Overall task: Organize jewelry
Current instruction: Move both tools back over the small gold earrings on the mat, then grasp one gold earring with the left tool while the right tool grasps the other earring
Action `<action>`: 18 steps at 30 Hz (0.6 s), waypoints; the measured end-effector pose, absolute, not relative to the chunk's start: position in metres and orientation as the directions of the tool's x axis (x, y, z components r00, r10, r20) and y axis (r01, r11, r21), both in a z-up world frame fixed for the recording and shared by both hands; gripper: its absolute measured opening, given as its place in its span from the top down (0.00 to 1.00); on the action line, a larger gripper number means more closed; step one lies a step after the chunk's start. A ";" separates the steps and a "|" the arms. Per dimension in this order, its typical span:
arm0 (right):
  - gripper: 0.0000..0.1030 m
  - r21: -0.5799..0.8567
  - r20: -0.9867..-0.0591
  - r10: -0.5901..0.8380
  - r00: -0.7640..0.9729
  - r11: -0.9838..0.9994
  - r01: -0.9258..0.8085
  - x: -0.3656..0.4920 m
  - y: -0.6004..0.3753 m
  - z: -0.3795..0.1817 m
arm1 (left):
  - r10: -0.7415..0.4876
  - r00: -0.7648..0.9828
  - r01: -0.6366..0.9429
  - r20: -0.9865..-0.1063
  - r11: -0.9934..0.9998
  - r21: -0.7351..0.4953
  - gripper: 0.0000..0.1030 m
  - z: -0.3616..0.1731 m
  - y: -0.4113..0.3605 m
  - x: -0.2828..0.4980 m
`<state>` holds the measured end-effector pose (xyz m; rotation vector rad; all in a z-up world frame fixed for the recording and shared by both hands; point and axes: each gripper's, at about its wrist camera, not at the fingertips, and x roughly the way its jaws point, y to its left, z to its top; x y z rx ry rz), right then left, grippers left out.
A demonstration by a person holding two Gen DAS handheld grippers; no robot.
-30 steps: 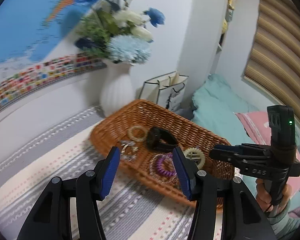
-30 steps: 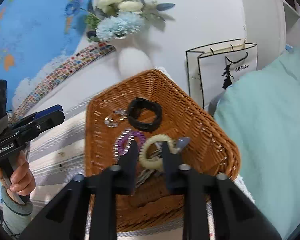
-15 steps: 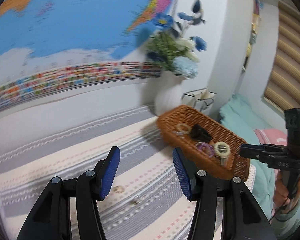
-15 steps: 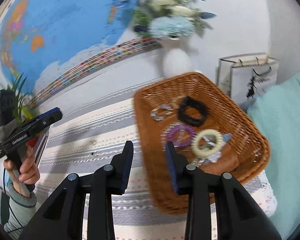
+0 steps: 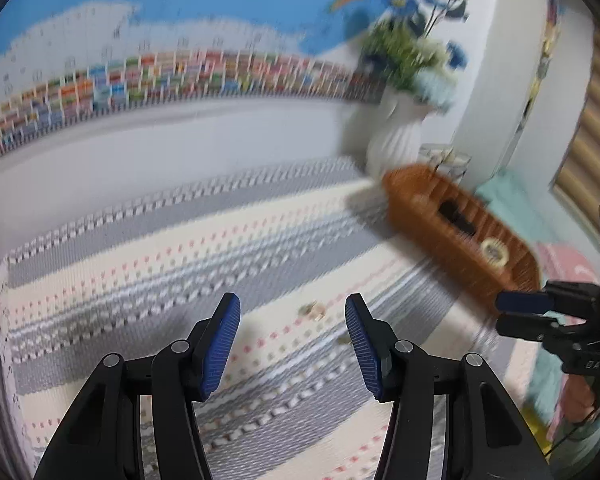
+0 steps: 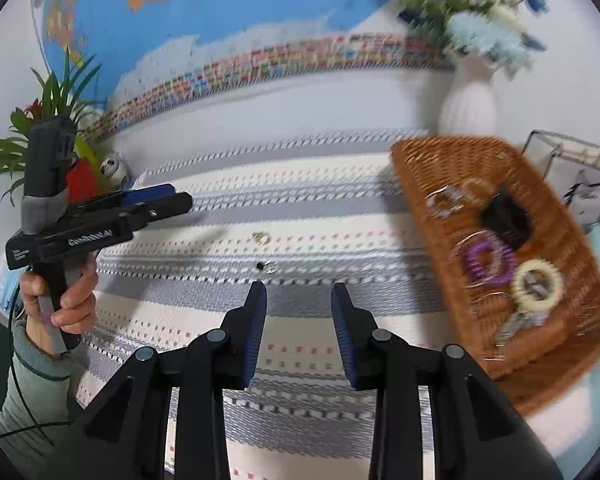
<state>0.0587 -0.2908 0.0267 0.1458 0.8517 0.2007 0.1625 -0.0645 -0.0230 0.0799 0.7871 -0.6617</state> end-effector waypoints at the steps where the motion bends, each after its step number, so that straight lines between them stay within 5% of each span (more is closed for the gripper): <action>1: 0.65 0.212 -0.737 0.241 0.631 0.970 -0.122 0.064 -0.290 0.022 | -0.491 0.511 0.565 -0.706 0.810 -0.155 0.46 -0.030 -0.067 0.167; 4: 0.65 0.211 -0.752 0.255 0.608 0.967 -0.145 0.075 -0.282 0.006 | -0.453 0.466 0.541 -0.760 0.825 -0.160 0.46 -0.050 -0.072 0.180; 18: 0.65 0.209 -0.776 0.284 0.563 0.958 -0.196 0.108 -0.263 -0.025 | -0.513 0.425 0.569 -0.746 0.792 -0.221 0.46 -0.048 -0.098 0.196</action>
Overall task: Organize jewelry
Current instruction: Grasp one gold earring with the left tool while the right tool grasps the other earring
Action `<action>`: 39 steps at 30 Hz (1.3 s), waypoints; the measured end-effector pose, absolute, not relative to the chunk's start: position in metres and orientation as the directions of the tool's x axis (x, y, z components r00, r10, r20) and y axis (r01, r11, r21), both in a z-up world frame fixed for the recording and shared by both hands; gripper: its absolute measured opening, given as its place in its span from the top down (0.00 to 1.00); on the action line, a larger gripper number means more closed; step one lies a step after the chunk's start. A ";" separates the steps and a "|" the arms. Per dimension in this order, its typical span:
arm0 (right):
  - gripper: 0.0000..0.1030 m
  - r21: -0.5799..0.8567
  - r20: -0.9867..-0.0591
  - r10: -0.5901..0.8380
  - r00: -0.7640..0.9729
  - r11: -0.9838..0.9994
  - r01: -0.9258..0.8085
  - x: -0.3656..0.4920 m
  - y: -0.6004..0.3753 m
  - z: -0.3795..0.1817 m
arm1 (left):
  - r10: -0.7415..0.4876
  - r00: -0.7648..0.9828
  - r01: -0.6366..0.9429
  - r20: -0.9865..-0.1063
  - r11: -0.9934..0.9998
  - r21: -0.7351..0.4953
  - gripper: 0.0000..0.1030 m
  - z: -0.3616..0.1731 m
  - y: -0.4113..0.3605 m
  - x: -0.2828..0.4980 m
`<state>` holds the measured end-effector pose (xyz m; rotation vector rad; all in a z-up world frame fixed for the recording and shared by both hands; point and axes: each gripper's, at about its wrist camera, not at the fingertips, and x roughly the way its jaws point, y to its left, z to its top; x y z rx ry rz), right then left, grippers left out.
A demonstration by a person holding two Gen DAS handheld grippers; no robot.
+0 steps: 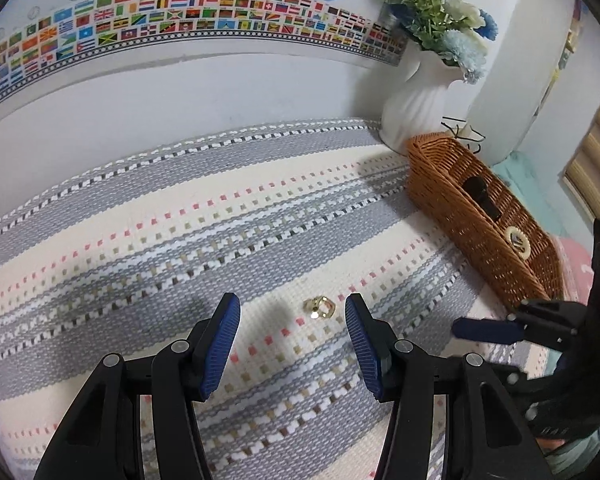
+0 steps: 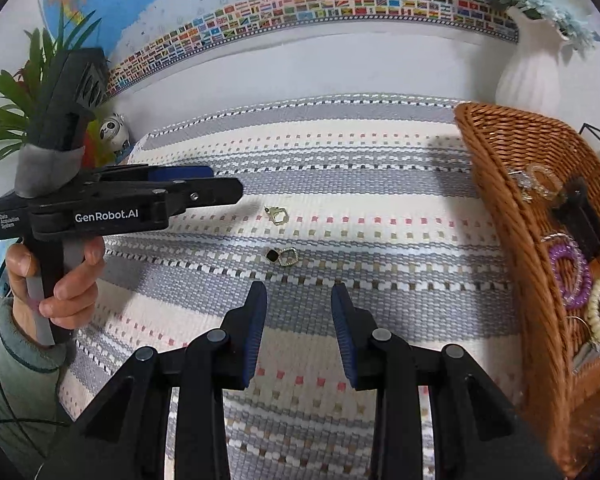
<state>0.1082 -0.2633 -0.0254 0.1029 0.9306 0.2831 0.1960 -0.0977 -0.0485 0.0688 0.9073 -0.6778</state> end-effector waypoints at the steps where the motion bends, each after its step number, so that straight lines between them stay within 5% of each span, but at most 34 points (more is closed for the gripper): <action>1: 0.65 0.210 -0.777 0.287 0.560 0.957 -0.200 0.111 -0.260 -0.026 | -0.512 0.424 0.569 -0.747 0.793 -0.220 0.46 -0.048 -0.099 0.198; 7: 0.65 0.215 -0.777 0.310 0.548 0.949 -0.231 0.128 -0.249 -0.034 | -0.494 0.435 0.590 -0.752 0.788 -0.177 0.46 -0.057 -0.111 0.198; 10: 0.65 0.220 -0.779 0.322 0.538 0.944 -0.246 0.133 -0.247 -0.042 | -0.498 0.412 0.617 -0.763 0.769 -0.168 0.67 -0.068 -0.113 0.199; 25: 0.55 0.081 -0.813 0.272 0.515 0.928 -0.363 0.146 -0.225 -0.053 | -0.523 0.360 0.705 -0.772 0.695 -0.142 0.67 -0.083 -0.136 0.195; 31: 0.55 0.080 -0.809 0.280 0.517 0.924 -0.374 0.149 -0.222 -0.055 | -0.500 0.395 0.699 -0.771 0.708 -0.101 0.87 -0.085 -0.143 0.197; 39: 0.55 0.019 -0.810 0.242 0.533 0.921 -0.390 0.159 -0.210 -0.060 | -0.512 0.388 0.685 -0.767 0.717 -0.132 0.90 -0.085 -0.133 0.202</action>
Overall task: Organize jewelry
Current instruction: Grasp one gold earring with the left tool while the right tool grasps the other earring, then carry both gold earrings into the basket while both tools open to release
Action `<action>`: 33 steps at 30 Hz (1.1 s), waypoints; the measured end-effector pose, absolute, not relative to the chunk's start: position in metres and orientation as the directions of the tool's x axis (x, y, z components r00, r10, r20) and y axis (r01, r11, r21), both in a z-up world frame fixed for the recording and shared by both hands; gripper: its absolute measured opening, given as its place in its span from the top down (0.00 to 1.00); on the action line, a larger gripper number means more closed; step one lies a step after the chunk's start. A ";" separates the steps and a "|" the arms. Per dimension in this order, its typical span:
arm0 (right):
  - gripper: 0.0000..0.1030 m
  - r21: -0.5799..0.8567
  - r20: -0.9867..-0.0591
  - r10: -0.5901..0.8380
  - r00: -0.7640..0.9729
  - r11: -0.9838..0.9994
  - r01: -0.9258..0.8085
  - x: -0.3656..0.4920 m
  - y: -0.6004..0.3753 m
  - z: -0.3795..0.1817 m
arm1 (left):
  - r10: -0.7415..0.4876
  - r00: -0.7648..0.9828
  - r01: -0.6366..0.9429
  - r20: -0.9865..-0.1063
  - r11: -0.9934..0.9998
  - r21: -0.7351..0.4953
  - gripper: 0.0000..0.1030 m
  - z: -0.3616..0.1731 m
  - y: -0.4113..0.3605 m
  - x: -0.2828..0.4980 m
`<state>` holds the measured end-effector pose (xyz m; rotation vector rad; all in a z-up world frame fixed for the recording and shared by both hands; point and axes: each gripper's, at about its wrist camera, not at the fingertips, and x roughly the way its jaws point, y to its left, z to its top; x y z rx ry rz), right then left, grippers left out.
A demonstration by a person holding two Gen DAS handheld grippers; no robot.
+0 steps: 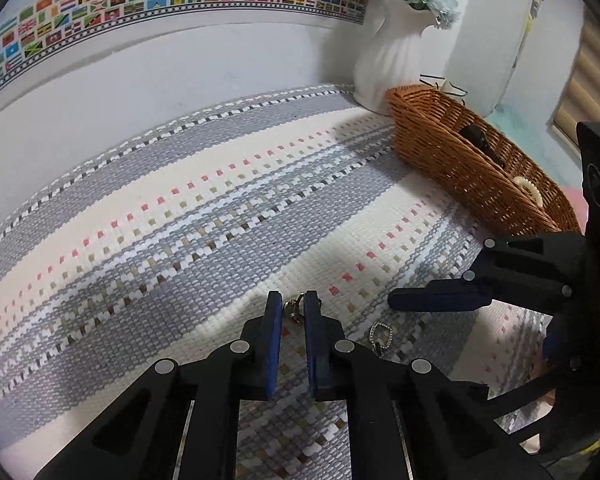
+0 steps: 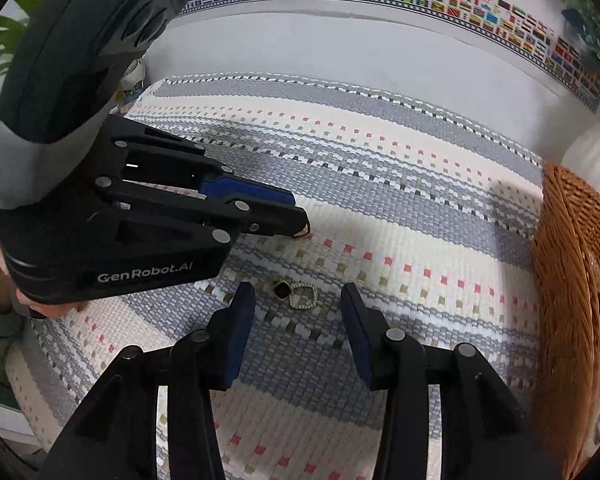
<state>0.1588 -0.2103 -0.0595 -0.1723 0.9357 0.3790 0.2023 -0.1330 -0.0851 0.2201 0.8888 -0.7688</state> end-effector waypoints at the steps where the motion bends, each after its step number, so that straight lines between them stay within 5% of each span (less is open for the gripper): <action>1: 0.55 0.016 -0.810 0.242 0.534 0.920 -0.392 0.160 -0.209 -0.060 | -0.511 0.390 0.684 -0.766 0.718 -0.130 0.90 -0.085 -0.129 0.200; 4: 0.56 0.011 -0.807 0.241 0.539 0.919 -0.395 0.161 -0.208 -0.061 | -0.510 0.393 0.684 -0.765 0.719 -0.128 0.90 -0.086 -0.128 0.199; 7: 0.72 0.007 -0.804 0.242 0.543 0.917 -0.398 0.158 -0.208 -0.060 | -0.505 0.399 0.685 -0.765 0.719 -0.118 0.90 -0.085 -0.127 0.198; 12: 0.81 -0.019 -0.795 0.237 0.558 0.910 -0.414 0.151 -0.203 -0.058 | -0.509 0.402 0.694 -0.761 0.711 -0.109 0.90 -0.084 -0.130 0.195; 23: 0.82 0.024 -0.764 0.250 0.594 0.932 -0.362 0.120 -0.231 -0.034 | -0.587 0.398 0.751 -0.705 0.650 -0.117 0.90 -0.060 -0.136 0.168; 24: 0.96 0.019 -0.757 0.245 0.606 0.935 -0.354 0.116 -0.235 -0.027 | -0.594 0.399 0.754 -0.699 0.646 -0.119 0.90 -0.057 -0.136 0.165; 33: 0.95 0.060 -0.731 0.224 0.644 0.962 -0.267 0.088 -0.283 0.008 | -0.633 0.407 0.774 -0.659 0.622 -0.120 0.90 -0.021 -0.154 0.145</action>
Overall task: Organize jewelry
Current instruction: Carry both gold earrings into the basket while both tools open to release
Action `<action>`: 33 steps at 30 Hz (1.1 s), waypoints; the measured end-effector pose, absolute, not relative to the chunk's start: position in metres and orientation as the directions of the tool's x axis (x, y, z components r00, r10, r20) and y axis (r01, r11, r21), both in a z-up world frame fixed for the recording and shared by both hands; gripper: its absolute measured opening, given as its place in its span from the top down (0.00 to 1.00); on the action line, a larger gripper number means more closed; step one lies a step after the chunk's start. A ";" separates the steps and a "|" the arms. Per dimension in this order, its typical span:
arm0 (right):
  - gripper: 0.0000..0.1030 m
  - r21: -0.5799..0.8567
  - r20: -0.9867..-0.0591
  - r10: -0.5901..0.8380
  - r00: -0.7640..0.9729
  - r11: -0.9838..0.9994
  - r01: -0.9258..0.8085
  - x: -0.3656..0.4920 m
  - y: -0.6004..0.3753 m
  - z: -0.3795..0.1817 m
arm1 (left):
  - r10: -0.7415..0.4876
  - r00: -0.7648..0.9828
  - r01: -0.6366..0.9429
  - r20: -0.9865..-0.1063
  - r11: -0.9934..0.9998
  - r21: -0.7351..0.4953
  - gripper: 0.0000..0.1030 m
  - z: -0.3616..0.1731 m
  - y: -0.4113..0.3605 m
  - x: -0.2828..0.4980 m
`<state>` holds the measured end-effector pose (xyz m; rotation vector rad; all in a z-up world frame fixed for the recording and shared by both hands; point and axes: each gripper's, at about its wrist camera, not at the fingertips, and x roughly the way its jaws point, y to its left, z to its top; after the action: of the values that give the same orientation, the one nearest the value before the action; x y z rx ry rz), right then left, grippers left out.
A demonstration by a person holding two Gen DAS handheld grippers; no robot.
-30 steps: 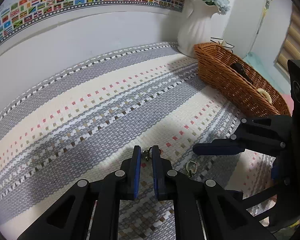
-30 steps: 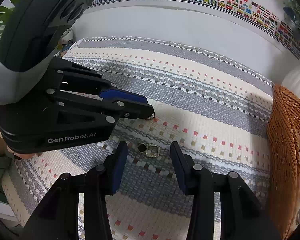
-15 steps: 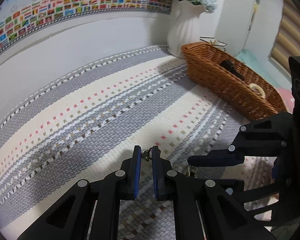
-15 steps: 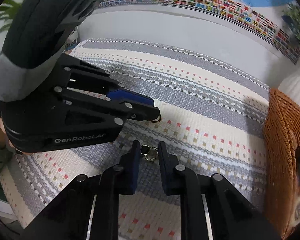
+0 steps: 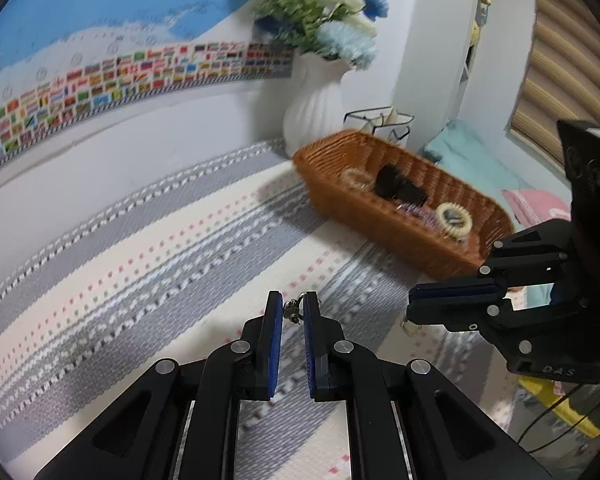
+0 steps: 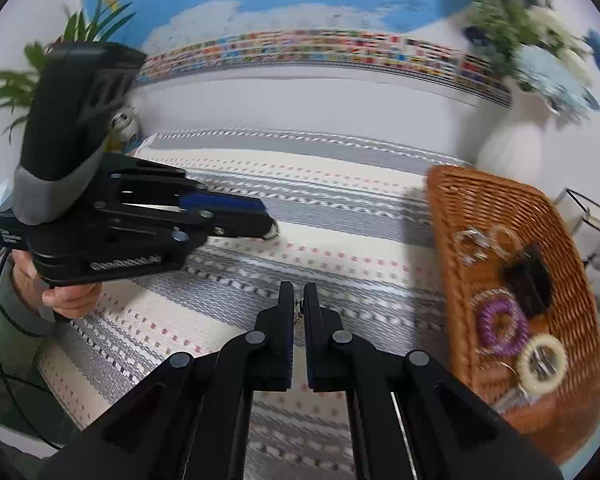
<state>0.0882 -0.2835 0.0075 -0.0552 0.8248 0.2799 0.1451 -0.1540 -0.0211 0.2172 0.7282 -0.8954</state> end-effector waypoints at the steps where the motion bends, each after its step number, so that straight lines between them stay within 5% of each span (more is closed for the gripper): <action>1: 0.95 0.077 -0.729 0.232 0.645 0.963 -0.259 0.086 -0.289 0.010 | -0.634 0.409 0.776 -0.656 0.620 -0.116 0.90 -0.018 -0.156 0.142; 19: 0.95 0.131 -0.636 0.153 0.757 0.987 -0.089 0.024 -0.390 0.055 | -0.710 0.334 0.867 -0.620 0.489 -0.093 0.90 0.028 -0.260 0.109; 33: 0.93 0.195 -0.696 0.050 0.716 0.973 0.122 0.018 -0.482 0.021 | -0.678 0.229 0.899 -0.698 0.422 -0.115 0.90 -0.006 -0.352 0.096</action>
<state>0.0179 -0.4815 0.0207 0.2351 0.7738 -0.0404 0.0960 -0.3522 -0.0057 0.3442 0.7566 -1.1152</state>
